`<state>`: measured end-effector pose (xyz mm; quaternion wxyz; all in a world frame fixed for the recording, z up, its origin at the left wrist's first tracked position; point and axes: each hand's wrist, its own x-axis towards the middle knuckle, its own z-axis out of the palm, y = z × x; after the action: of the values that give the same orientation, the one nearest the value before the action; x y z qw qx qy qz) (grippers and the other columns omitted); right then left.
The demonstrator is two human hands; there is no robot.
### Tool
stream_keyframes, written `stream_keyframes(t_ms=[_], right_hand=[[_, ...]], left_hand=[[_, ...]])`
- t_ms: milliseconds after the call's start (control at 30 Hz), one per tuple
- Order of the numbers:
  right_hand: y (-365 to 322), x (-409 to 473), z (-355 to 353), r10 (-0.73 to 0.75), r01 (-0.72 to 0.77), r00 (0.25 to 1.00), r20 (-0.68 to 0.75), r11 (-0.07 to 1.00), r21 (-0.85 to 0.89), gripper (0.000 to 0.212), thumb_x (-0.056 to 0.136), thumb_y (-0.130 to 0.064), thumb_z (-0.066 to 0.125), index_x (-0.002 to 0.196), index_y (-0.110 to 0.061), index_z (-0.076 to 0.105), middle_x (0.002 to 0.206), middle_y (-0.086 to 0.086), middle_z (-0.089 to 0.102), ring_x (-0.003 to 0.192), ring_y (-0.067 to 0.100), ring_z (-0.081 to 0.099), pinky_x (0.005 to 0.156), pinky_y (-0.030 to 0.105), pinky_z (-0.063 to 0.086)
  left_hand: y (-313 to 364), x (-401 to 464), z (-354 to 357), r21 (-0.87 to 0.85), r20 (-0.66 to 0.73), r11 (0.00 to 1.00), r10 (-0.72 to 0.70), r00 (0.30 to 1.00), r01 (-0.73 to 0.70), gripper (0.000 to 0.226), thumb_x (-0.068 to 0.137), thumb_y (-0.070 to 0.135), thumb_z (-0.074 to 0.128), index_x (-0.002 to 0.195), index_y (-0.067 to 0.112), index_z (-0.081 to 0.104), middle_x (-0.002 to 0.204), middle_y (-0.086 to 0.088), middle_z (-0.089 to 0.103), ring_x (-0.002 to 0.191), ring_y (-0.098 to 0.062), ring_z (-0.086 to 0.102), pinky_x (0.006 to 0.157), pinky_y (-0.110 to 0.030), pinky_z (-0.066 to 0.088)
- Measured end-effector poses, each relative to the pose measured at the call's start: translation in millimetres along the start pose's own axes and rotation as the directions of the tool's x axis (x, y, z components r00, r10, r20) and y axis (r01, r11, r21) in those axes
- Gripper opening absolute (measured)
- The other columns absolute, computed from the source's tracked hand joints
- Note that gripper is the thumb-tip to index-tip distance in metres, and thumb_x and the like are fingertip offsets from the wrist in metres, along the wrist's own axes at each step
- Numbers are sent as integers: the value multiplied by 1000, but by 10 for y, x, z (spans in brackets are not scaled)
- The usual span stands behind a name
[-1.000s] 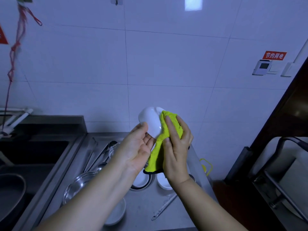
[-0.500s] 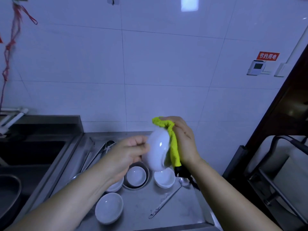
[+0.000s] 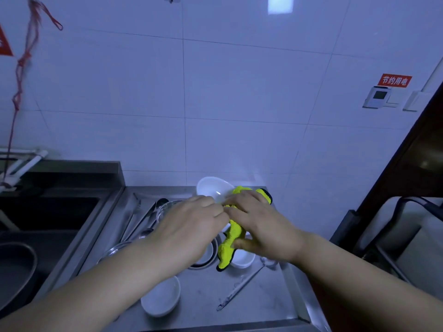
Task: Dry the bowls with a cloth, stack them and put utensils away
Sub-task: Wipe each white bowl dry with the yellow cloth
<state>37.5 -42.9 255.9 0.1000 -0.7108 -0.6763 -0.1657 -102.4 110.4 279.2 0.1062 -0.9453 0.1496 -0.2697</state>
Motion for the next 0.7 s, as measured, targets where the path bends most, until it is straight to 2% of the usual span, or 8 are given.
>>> stream_keyframes(t_ms=[133, 200, 267, 367, 433, 533, 633, 700], right_hand=[[98, -61, 111, -102, 100, 993, -53, 994, -54, 18, 89, -16, 52, 102, -12, 64, 85, 7, 55, 81, 28, 52, 87, 37, 42], [139, -146, 93, -158, 153, 987, -36, 981, -121, 17, 87, -5, 52, 99, -10, 64, 85, 8, 55, 80, 28, 51, 89, 40, 43], [175, -210, 68, -230, 213, 971, -67, 957, -196, 18, 87, 1, 52, 96, -10, 64, 84, 9, 54, 77, 28, 50, 98, 43, 41], [197, -237, 50, -279, 247, 956, -92, 933, -260, 21, 91, 2, 45, 98, -9, 61, 84, 10, 56, 77, 29, 53, 104, 46, 37], [183, -275, 76, -261, 232, 960, -99, 943, -241, 19, 94, 1, 42, 101, -9, 56, 85, 10, 57, 79, 30, 55, 103, 46, 38], [172, -336, 112, -220, 196, 969, -111, 961, -197, 19, 96, 0, 38, 104, -10, 51, 87, 10, 58, 81, 30, 55, 103, 45, 38], [114, -372, 163, -148, 123, 974, -173, 981, -151, 21, 100, -5, 30, 103, -12, 50, 85, 9, 58, 81, 28, 54, 98, 44, 42], [-26, -355, 272, -52, 39, 973, -227, 997, -62, 14, 96, -7, 38, 100, -13, 49, 82, 8, 55, 78, 27, 49, 87, 41, 43]], left_hand=[[-72, -47, 65, -96, 25, 995, 11, 1000, -9, 21, 54, 19, 73, 70, 25, 61, 65, 11, 55, 66, -14, 56, 48, -21, 39], [-308, -67, 18, -128, 36, 992, 8, 999, -4, 22, 61, 36, 69, 81, 27, 66, 82, 13, 65, 92, -11, 59, 74, -25, 50], [-506, -51, -18, -110, 72, 990, 91, 993, -83, 23, 64, 33, 76, 84, 24, 68, 91, 10, 68, 110, -13, 59, 105, -28, 32], [-551, 6, 2, -68, 100, 973, 228, 968, -222, 12, 86, 28, 59, 74, 23, 60, 82, 9, 64, 116, -16, 59, 112, -34, 24], [-513, -2, 41, -74, 101, 963, 264, 959, -257, 23, 92, 30, 44, 73, 23, 55, 80, 8, 61, 112, -14, 60, 111, -34, 28], [-385, -57, 122, -136, 28, 966, 227, 973, -221, 20, 91, 28, 45, 73, 22, 52, 71, 7, 53, 79, -17, 61, 102, -28, 41], [-199, -74, 211, -142, -25, 968, 205, 978, -207, 21, 90, 24, 51, 70, 22, 43, 66, 5, 45, 66, -18, 46, 60, -35, 51], [-97, -38, 261, -97, -63, 974, 199, 978, -205, 25, 88, 25, 57, 72, 22, 39, 65, 5, 43, 64, -17, 38, 55, -31, 42]])
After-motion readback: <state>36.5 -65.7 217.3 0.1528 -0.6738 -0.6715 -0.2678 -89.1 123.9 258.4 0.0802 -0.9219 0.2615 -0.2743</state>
